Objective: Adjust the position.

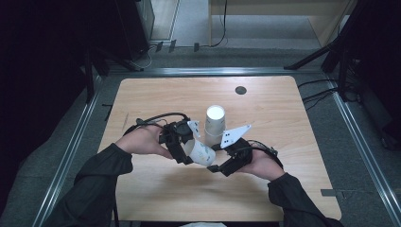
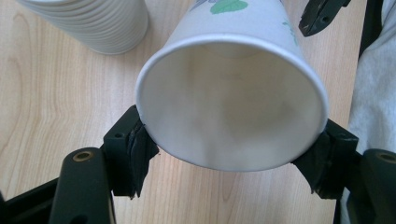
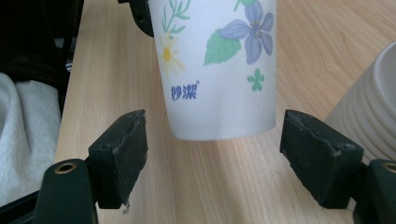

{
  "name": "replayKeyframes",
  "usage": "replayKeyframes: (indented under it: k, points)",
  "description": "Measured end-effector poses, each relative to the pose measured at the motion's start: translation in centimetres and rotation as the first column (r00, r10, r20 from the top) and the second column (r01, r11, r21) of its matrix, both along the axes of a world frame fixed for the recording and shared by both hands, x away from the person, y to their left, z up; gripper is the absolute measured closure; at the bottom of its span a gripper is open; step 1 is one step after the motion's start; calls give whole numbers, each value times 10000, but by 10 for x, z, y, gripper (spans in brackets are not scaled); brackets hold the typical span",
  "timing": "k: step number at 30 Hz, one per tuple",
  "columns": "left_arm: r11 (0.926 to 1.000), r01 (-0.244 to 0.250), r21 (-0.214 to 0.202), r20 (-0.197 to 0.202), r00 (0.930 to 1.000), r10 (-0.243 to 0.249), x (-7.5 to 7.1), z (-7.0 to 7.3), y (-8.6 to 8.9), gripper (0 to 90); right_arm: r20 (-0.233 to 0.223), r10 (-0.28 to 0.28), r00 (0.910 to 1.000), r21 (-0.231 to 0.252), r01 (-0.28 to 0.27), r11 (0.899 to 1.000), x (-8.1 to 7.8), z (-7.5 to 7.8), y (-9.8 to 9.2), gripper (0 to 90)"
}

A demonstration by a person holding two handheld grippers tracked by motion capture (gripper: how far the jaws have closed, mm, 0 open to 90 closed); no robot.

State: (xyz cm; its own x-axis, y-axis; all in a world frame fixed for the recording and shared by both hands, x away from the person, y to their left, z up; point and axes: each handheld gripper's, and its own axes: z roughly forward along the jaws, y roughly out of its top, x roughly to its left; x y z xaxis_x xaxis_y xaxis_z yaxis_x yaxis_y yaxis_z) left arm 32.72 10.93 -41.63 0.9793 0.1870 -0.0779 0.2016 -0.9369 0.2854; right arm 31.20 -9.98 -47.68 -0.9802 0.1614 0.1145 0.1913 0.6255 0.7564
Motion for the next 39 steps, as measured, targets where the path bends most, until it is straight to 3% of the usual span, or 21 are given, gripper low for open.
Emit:
replayKeyframes:
  k: [4, 5, 15, 20, 23, 30, 36, 39]
  points:
    - [9991, 213, 373, 50, 9998, -215, -2, -4, -9, 281, 37, 82, 10000, -36, -82, 10000, -1, -2, 3, 236]
    - [9984, 218, 520, -102, 9997, -213, -2, -6, -14, 278, 42, 96, 9999, -78, -96, 9999, -1, -2, 5, 236]
    - [9978, 515, 429, -167, 9986, -508, -4, -9, -28, 276, 12, 349, 9994, -243, -348, 9991, -4, -6, 11, 262]
    - [9981, 469, 395, -189, 9988, -461, -4, -12, -27, 270, 59, 304, 9995, -285, -302, 9991, -3, -5, 11, 334]
    - [9991, 361, 213, -300, 9989, -355, -3, -12, -24, 259, 128, 306, 9994, -248, -303, 9992, -3, -5, 10, 339]
    - [9994, 345, -25, -122, 9993, -345, -2, -12, -20, 226, 190, 312, 9993, -172, -309, 9994, -3, -4, 10, 336]
    - [9976, -80, -683, 63, 9999, 84, -3, -9, -10, 208, 92, 156, 9998, -14, -156, 9999, 0, -2, 3, 336]
    - [9912, -354, -1272, -29, 9994, 353, -4, -9, -1, 209, 92, 133, 9999, 81, -134, 9999, 1, -1, 1, 336]
